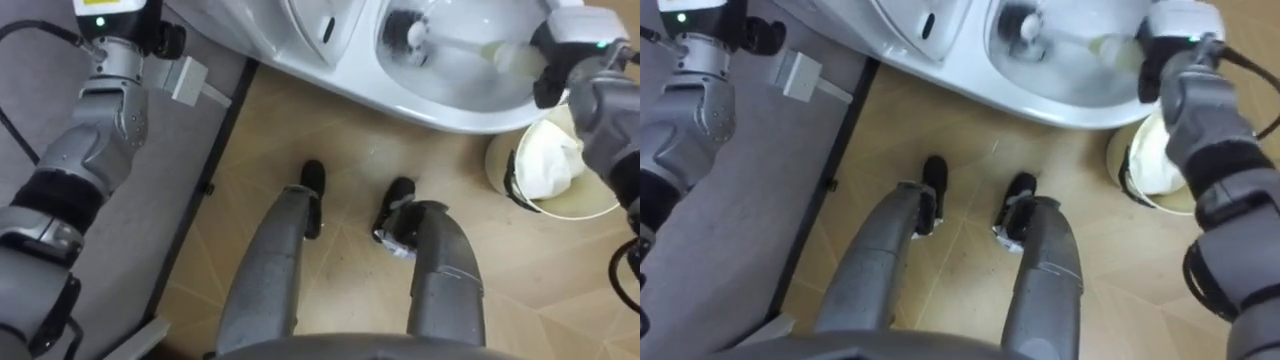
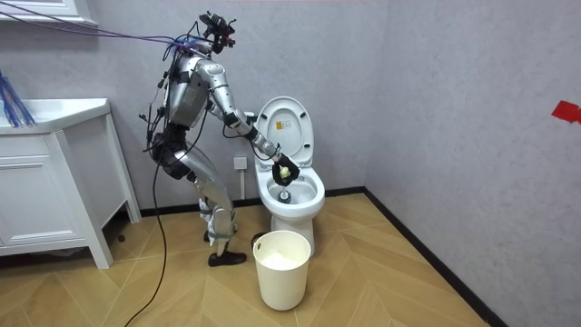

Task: Brush toilet

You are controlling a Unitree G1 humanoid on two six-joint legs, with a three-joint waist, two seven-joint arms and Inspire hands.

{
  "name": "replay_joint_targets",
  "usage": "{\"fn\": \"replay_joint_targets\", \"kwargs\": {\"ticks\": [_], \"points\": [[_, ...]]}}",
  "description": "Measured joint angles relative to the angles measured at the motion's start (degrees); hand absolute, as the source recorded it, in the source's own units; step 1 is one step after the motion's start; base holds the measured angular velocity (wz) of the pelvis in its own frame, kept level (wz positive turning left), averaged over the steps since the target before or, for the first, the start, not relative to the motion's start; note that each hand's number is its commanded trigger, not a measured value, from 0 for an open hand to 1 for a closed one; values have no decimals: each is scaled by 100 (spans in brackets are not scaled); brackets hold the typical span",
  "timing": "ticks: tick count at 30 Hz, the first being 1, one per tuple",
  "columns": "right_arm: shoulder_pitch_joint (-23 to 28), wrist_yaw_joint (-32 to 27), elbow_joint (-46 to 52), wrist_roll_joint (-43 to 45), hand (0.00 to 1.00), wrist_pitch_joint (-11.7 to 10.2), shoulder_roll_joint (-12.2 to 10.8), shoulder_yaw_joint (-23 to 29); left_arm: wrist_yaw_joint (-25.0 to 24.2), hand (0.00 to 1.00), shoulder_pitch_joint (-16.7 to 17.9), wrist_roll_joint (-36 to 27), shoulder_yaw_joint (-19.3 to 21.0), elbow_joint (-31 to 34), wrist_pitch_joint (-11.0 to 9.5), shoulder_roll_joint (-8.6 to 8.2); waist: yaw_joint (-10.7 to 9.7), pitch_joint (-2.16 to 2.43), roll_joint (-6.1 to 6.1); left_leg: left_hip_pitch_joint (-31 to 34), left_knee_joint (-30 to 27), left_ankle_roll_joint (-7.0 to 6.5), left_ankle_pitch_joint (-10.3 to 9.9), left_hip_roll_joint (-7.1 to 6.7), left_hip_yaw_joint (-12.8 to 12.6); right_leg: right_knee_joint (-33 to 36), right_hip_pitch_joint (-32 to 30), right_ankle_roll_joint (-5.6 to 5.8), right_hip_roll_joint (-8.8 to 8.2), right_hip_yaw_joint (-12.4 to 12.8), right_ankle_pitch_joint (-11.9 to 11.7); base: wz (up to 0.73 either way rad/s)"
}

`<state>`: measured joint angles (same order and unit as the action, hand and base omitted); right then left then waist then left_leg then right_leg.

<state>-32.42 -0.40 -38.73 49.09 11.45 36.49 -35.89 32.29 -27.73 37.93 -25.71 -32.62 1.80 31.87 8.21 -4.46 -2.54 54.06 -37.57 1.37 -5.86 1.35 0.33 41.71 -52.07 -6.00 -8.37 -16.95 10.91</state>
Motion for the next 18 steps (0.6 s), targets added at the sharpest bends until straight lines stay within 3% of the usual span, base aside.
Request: {"fn": "replay_joint_targets", "kwargs": {"ticks": [3, 6, 9, 12, 14, 18], "points": [[398, 300, 866, 593, 100, 181, 160, 12, -14, 0, 201, -27, 83, 20, -64, 15, -1, 37, -54, -91, 10, 24, -64, 91, 10, -140, 159, -14, 90, -48, -2, -7], [811, 588, 1530, 1187, 100, 345, 173, 21, -80, 0, 494, -29, 177, 126, -57, 32, -27, 77, -60, -279, 17, 50, -160, 117, 3, -203, 343, -39, 133, -30, 16, -13], [1259, 769, 1784, 1411, 100, 359, 206, 188, -190, 0, 702, -25, 192, 197, -98, 30, -71, 138, -65, -502, 9, 19, -238, 112, 12, -204, 576, -41, 137, -28, 73, 4], [1694, 828, 1936, 1436, 100, 310, 193, 368, -314, 0, 909, -32, 205, 193, -196, 31, -119, 160, -43, -813, 69, 13, -324, 99, 2, -256, 886, 3, 133, -20, 162, 0], [1994, 883, 1940, 1409, 100, 194, 175, 456, -430, 0, 1162, -60, 310, 196, -310, 31, -157, 224, 63, -1121, 197, -1, -376, 99, -78, -327, 1149, 28, 109, 0, 223, -2], [2421, 917, 1930, 1494, 100, -34, 125, 648, -656, 0, 1524, -124, 458, 253, -509, 28, -181, 283, 211, -1615, 367, 10, -464, 98, -100, -490, 1622, 98, 150, 34, 309, 0]]}}
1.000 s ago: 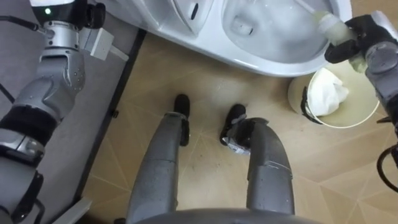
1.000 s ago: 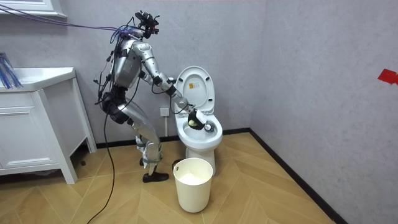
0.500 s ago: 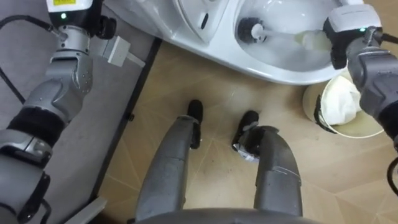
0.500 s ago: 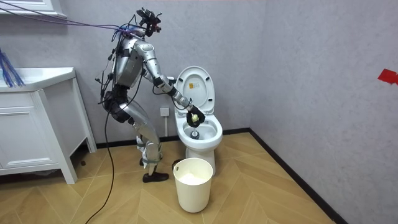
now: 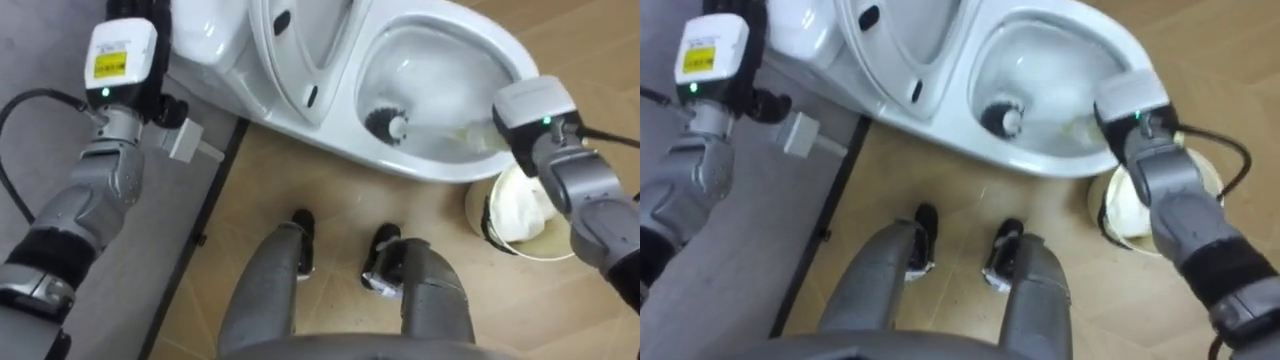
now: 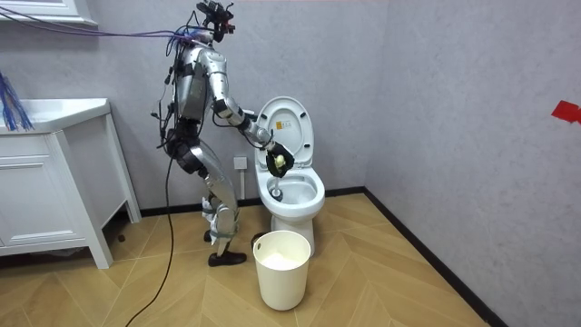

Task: Brush toilet

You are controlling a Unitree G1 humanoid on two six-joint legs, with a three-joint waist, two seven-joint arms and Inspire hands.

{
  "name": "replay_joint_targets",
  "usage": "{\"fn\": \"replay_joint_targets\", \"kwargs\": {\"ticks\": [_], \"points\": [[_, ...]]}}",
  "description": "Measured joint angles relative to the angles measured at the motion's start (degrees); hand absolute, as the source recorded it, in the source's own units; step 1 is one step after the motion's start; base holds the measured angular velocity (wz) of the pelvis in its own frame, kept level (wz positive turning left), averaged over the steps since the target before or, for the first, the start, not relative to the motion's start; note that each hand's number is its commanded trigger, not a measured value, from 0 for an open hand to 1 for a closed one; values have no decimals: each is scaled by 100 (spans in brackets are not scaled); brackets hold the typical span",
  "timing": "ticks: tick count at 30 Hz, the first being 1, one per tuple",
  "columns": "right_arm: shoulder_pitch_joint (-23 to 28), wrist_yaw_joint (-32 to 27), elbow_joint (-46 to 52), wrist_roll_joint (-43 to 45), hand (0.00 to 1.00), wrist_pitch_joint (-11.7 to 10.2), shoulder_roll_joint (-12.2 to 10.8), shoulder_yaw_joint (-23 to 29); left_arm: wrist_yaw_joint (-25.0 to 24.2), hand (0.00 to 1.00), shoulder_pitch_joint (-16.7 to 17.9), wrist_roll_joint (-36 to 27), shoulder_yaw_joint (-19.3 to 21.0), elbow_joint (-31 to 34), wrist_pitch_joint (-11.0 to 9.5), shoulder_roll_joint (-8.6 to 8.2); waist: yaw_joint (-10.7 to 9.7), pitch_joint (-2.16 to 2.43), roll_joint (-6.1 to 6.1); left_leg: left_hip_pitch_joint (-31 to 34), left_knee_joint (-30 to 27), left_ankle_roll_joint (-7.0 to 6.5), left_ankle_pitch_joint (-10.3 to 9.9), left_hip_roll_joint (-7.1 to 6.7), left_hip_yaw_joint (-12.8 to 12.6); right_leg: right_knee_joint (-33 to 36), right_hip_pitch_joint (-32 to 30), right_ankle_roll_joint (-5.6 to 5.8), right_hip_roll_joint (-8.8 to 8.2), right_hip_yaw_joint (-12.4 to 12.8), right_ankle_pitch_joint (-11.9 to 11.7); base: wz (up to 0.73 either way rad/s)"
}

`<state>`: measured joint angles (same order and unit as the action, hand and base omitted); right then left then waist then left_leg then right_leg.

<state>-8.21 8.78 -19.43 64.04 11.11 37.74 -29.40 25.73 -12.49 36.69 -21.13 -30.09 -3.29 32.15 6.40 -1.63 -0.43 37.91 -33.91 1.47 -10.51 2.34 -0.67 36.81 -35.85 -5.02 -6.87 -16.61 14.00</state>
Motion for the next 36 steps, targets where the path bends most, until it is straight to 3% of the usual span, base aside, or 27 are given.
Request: {"fn": "replay_joint_targets", "kwargs": {"ticks": [3, 7, 8, 12, 15, 18, 24, 27, 28, 34, 36], "points": [[476, -61, -201, -90, 100, -247, -30, 251, -143, 0, 392, -84, 107, -17, -179, -11, -64, 18, 144, -531, 246, 6, -42, -53, 91, -231, 583, 72, -3, -102, 99, 19], [917, -166, -393, -300, 100, -475, -76, 496, -346, 0, 891, -305, 178, 173, -225, -52, -111, 39, 192, -1169, 491, 3, -122, -85, 157, -548, 1298, 153, 3, -224, 160, 15], [1178, -180, -409, -277, 100, -494, -236, 703, -435, 0, 1211, -347, 351, 345, -226, -135, -125, 62, 218, -1392, 653, -1, -122, -110, 174, -684, 1532, 190, 4, -245, 181, 17], [1992, -250, -420, -312, 100, -563, -991, 1418, -727, 0, 2265, -344, 983, 947, -171, -715, -140, 82, 226, -2234, 1102, -15, -130, -158, 176, -1149, 2394, 308, 30, -326, 223, 10], [2147, -348, -411, -401, 100, -653, -1380, 1614, -910, 0, 2856, -354, 1206, 1283, -141, -1024, -147, 115, 171, -2632, 1303, -17, -129, -172, 175, -1450, 2846, 357, 102, -374, 221, 10], [2298, -413, -415, -427, 100, -603, -1565, 1729, -1118, 0, 3197, -394, 1206, 1593, -85, -1212, -119, 144, 142, -2908, 1353, -18, -128, -194, 174, -1664, 3255, 394, 104, -442, 212, 23], [2311, -463, -639, -666, 100, -606, -1628, 1764, -1275, 0, 3276, -1278, 1222, 1632, -74, -1359, -113, 138, 116, -3166, 1420, -18, -128, -195, 293, -1845, 3634, 406, 188, -498, 213, 14], [2304, -671, -1311, -1193, 100, -608, -1842, 1788, -1315, 0, 3430, -1753, 1429, 1654, -90, -1642, -86, 122, 123, -3324, 1453, -17, -129, -184, 310, -2037, 3883, 403, 213, -532, 212, 11], [2306, -686, -1395, -1244, 100, -610, -1859, 1794, -1333, 0, 3461, -1827, 1450, 1614, -94, -1668, -60, 123, 122, -3370, 1476, -17, -129, -183, 304, -2063, 3896, 400, 217, -514, 214, -12], [2387, -977, -1731, -1726, 100, -650, -2072, 2144, -1426, 0, 3756, -2807, 1918, 753, -89, -1900, 76, 113, 158, -3697, 1768, 0, -119, -166, 260, -2249, 4090, 395, 271, -395, 217, -5], [2430, -1169, -1839, -1884, 100, -715, -2252, 2584, -1522, 0, 3919, -3409, 2317, -47, -181, -1945, 83, 112, 166, -3805, 1869, 1, -118, -168, 230, -2322, 4165, 407, 289, -368, 209, -5]]}}
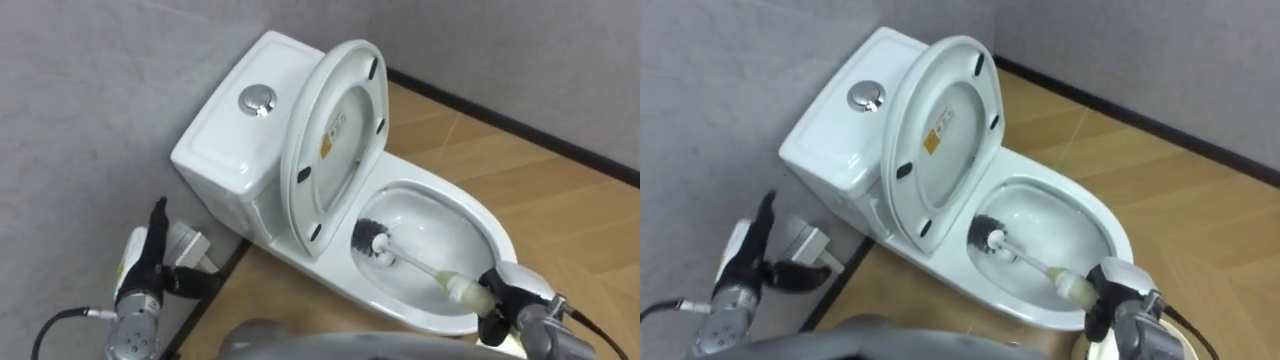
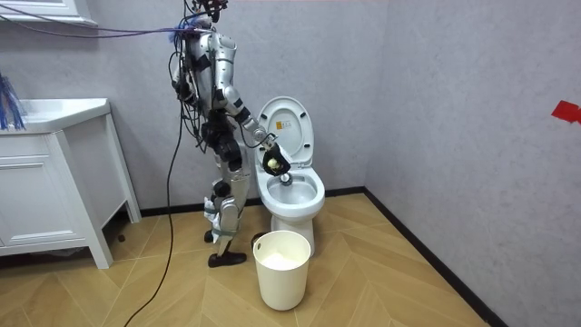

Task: Brush toilet

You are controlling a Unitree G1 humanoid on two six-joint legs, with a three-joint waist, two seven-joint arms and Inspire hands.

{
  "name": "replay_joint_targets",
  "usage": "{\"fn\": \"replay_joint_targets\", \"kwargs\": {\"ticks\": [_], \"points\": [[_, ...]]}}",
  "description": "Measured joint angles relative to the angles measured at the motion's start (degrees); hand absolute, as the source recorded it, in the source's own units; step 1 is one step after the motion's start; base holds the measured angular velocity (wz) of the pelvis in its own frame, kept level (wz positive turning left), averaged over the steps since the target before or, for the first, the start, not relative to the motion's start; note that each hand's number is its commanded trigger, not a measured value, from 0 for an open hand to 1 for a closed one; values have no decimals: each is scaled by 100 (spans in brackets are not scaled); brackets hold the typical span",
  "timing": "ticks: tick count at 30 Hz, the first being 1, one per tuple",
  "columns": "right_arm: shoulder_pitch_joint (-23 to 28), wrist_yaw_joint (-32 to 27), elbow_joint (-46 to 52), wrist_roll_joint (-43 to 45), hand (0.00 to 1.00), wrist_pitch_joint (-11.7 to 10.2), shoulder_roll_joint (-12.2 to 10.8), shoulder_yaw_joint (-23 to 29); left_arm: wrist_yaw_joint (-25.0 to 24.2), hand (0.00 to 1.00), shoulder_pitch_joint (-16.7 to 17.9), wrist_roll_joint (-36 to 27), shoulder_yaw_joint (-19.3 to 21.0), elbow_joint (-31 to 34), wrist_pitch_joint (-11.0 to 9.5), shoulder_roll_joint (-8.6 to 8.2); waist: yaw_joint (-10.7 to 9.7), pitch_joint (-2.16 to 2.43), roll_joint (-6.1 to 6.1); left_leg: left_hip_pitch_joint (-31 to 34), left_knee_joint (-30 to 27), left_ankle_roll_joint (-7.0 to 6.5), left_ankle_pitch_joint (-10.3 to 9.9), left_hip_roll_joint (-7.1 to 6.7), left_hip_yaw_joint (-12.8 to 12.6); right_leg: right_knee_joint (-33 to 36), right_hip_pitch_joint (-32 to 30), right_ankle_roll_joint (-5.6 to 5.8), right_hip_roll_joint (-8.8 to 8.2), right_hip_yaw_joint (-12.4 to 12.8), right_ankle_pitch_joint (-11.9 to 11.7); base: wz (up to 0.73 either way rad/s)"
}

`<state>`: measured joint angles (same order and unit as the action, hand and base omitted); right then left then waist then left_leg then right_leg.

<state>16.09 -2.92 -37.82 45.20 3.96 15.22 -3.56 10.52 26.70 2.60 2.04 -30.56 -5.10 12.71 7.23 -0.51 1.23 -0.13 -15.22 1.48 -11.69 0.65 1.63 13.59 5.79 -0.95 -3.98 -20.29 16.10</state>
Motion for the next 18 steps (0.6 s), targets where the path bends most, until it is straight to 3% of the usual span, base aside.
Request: {"fn": "replay_joint_targets", "kwargs": {"ticks": [3, 6, 8, 9, 13, 18], "points": [[43, -387, -27, -502, 100, -154, -179, 506, 4, 0, 167, -581, 577, -801, 107, -124, -90, 6, 53, -48, 20, 0, 0, -7, -60, -62, 40, 10, -5, 70, -7, -11], [83, -794, -28, -924, 100, -213, -217, 755, -1, 0, 223, -1222, 986, -1260, 165, -387, -88, 6, 62, -89, 92, 0, 0, -8, -144, -131, 56, 29, 6, 169, -34, -7], [90, -950, -70, -1117, 100, -264, -222, 837, -2, 0, 204, -1530, 1155, -1548, 229, -464, -89, 13, 66, -154, 163, 0, 0, -6, -183, -178, 80, 36, 12, 234, -50, -11], [100, -1045, -198, -1326, 100, -346, -232, 923, -6, 0, 142, -1730, 1215, -1776, 241, -479, -104, 14, 69, -221, 197, 0, 0, -8, -206, -196, 146, 45, 12, 252, -64, -15], [193, -1374, -273, -1761, 100, -345, -349, 1149, -13, 0, 43, -1864, 1373, -2221, 350, -535, -133, 30, 82, -368, 259, -1, -1, -15, -343, -199, 215, 54, 12, 401, -67, -19], [197, -1705, -371, -2034, 100, -382, -447, 1520, -7, 0, -158, -1811, 1644, -2649, 523, -527, -379, 39, 65, -496, 334, -1, -1, 5, -484, -195, 210, 60, 9, 616, -71, -21]]}}
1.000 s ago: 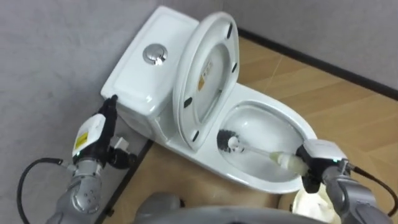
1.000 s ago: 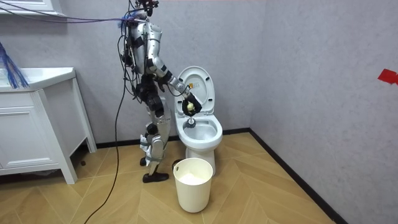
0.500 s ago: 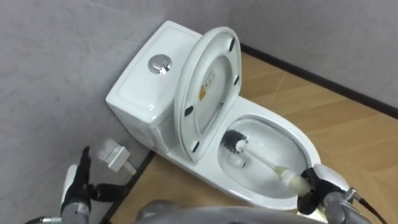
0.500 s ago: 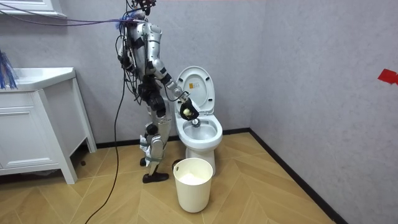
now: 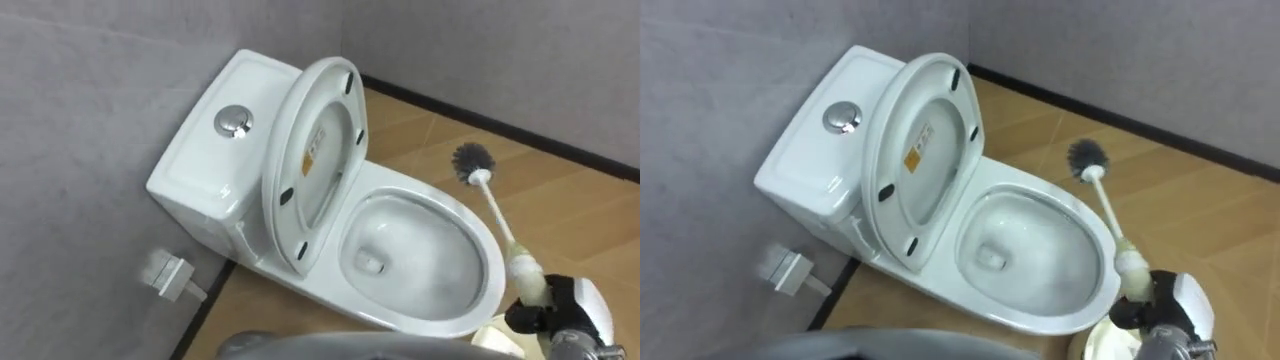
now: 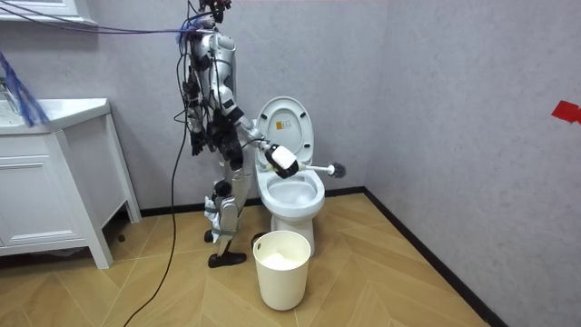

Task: Brush toilet

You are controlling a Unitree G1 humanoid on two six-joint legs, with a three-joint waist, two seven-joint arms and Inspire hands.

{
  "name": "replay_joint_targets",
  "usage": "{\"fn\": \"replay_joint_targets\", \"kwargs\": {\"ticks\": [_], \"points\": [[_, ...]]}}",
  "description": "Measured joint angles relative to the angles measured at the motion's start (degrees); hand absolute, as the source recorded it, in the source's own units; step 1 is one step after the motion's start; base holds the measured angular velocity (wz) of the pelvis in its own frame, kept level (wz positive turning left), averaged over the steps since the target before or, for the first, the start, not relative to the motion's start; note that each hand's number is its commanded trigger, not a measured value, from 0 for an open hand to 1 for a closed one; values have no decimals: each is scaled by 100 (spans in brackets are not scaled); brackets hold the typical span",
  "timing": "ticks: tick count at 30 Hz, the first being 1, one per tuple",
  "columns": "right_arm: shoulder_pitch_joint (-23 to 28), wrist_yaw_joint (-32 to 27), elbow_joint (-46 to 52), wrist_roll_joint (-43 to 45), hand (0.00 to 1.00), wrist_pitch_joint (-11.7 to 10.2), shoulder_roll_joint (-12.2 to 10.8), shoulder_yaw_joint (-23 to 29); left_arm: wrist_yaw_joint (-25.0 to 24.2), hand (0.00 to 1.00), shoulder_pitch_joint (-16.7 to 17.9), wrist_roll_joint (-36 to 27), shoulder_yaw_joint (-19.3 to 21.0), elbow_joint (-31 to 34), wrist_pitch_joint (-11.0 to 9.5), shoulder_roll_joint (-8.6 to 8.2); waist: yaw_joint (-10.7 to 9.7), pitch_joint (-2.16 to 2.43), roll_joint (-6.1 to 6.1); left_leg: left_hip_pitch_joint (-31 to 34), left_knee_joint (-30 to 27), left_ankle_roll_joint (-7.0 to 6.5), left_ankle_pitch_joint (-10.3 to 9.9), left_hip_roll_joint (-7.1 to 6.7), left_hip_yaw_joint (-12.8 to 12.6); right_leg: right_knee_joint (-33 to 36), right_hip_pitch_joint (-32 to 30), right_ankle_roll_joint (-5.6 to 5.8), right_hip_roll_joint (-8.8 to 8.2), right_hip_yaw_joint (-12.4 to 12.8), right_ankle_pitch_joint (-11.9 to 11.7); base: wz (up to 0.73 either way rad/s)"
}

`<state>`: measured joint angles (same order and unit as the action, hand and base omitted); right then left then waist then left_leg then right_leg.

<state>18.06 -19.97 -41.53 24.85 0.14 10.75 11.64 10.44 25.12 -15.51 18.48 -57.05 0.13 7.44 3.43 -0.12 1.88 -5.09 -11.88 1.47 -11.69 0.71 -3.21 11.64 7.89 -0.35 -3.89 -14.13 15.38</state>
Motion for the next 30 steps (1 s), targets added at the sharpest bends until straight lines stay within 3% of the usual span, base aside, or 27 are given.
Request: {"fn": "replay_joint_targets", "kwargs": {"ticks": [5, 10, 17, 21, 23, 24, 25, 30], "points": [[12, -242, -386, -723, 100, -20, -37, 224, -30, 0, -254, 12, 162, -218, 204, 9, -235, 15, 21, -205, 107, 0, -2, 37, -205, -16, 16, 1, 73, 296, -17, -29], [57, -239, -745, -750, 100, -7, -195, 319, -262, 0, -633, 245, 145, -259, 226, 16, -343, 22, -47, -278, 114, 8, -8, 88, -479, -3, -6, -26, 113, 491, -60, -24], [46, -242, -1494, -986, 100, 92, -247, 248, -265, 0, -909, 1502, -557, -243, 252, 18, -507, 41, -143, -385, 254, 7, -7, 94, -674, 22, -96, 1, 154, 774, -98, -19], [-67, -237, -1874, -1129, 100, 121, -258, 102, -264, 0, -1069, 2037, -766, -251, 251, 29, -556, 36, -132, -498, 314, 7, -7, 95, -769, 87, -64, 9, 160, 885, -109, -19], [-113, -236, -1921, -1103, 64, 114, -268, 87, -270, 0, -1115, 2198, -819, -251, 251, 30, -656, 31, -123, -505, 324, 6, -8, 91, -767, 80, -70, 18, 155, 890, -114, 0], [-167, -248, -2086, -1092, 21, 106, -264, 90, -276, 0, -1175, 2247, -867, -242, 250, 32, -680, 31, -117, -508, 324, 7, -8, 92, -793, 78, -86, 20, 161, 918, -128, 0], [-203, -248, -2150, -1092, 0, 119, -266, 86, -282, 0, -1190, 2246, -875, -242, 250, 31, -671, 31, -115, -510, 324, 7, -8, 92, -801, 79, -94, 21, 164, 935, -130, -9], [-281, -236, -2527, -1110, 0, 198, -280, 75, -391, 0, -1274, 2548, -1047, -246, 267, 51, -680, 21, -121, -503, 325, 5, -9, 98, -906, 1, -109, 37, 185, 999, -155, -5]]}}
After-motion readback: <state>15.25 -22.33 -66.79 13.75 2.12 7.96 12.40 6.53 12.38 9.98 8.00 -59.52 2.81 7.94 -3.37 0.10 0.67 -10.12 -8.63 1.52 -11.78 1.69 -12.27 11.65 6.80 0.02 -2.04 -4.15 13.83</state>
